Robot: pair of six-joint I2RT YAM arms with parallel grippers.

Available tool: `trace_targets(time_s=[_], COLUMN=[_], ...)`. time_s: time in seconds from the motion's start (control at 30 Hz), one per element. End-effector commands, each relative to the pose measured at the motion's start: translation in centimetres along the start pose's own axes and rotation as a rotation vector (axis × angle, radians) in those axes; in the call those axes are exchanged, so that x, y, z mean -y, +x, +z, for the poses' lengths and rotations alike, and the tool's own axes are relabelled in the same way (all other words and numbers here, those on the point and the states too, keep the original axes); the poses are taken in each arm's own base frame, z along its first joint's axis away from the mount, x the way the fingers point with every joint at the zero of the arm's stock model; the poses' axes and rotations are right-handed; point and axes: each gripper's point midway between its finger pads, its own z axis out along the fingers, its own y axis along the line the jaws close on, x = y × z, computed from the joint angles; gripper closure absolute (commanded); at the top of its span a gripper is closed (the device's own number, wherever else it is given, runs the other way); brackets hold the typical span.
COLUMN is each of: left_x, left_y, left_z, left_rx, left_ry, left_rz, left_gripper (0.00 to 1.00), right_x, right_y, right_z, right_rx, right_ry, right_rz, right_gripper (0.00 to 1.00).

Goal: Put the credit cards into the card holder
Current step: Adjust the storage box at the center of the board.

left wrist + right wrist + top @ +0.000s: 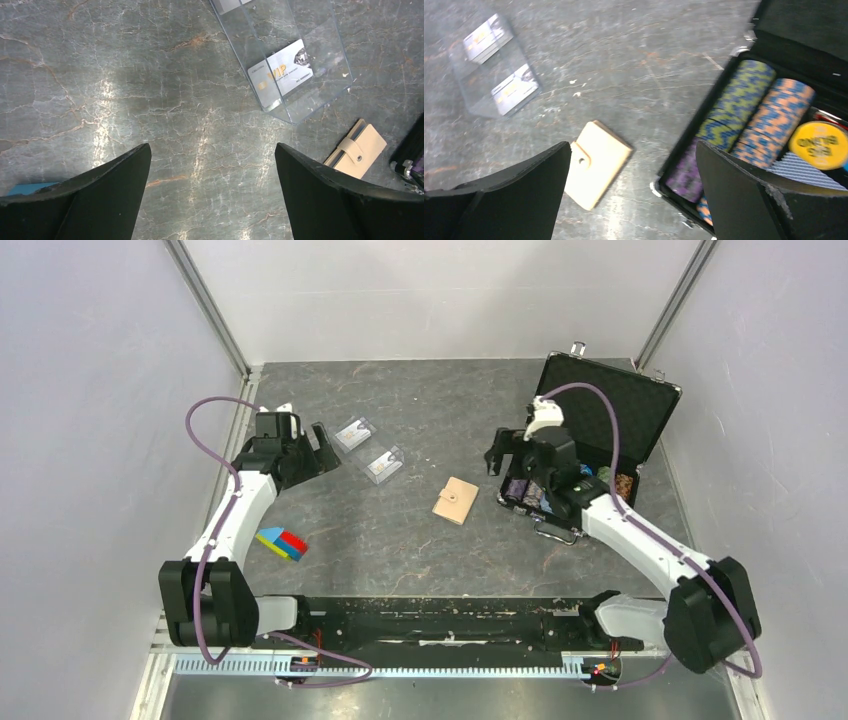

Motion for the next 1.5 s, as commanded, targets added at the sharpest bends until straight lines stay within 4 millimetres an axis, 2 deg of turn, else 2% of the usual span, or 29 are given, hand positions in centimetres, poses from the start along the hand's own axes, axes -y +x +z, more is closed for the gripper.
trace_targets(time_s=[0.0, 0.13, 0.33, 0.5, 0.7, 0.97, 1.17, 1.3, 1.47], left_x=[0.8, 1.3, 1.9, 2.1, 2.9, 4.2, 4.7, 4.7, 4.2], left_y=[-0.6, -0.8, -0.9, 0.0, 1.8, 3.5, 3.3, 3.2, 2.9], left_z=[-0.3, -1.0, -2.1, -1.9, -0.9, 2.0, 5.2, 7.9, 10.6], left_rx=[0.021, 0.025, 0.034, -0.007, -0.093, -0.196, -0.256, -0.312, -0.359], left_ry=[0.020, 0.057, 0.087, 0.103, 0.150, 0.221, 0.224, 0.203, 0.145], left_rz=[-0.076, -0.032, -0.016, -0.033, -0.080, -0.190, -0.252, -0.280, -0.270], left_gripper=[0.00, 0.00, 0.00, 0.00, 0.00, 0.01, 0.04, 0.11, 0.26], right_x=[-2.9, -4.2, -5.6, -7.1, -9.7, -13.3, -15.4, -16.5, -16.5], right_y=[-1.0, -0.4, -1.3, -1.3, -0.1, 1.2, 2.0, 2.0, 2.5], right_z=[0.8, 1.4, 2.3, 3.4, 5.2, 7.5, 9.3, 10.3, 10.4], right_rx=[0.013, 0.003, 0.001, -0.040, -0.128, -0.235, -0.284, -0.312, -0.335], right_ry=[-0.016, 0.000, -0.042, -0.110, -0.222, -0.346, -0.403, -0.427, -0.426], right_rz=[0.004, -0.003, -0.064, -0.124, -0.160, -0.171, -0.142, -0.119, -0.114], right_gripper=[0.02, 0.02, 0.02, 0.02, 0.02, 0.01, 0.16, 0.23, 0.27])
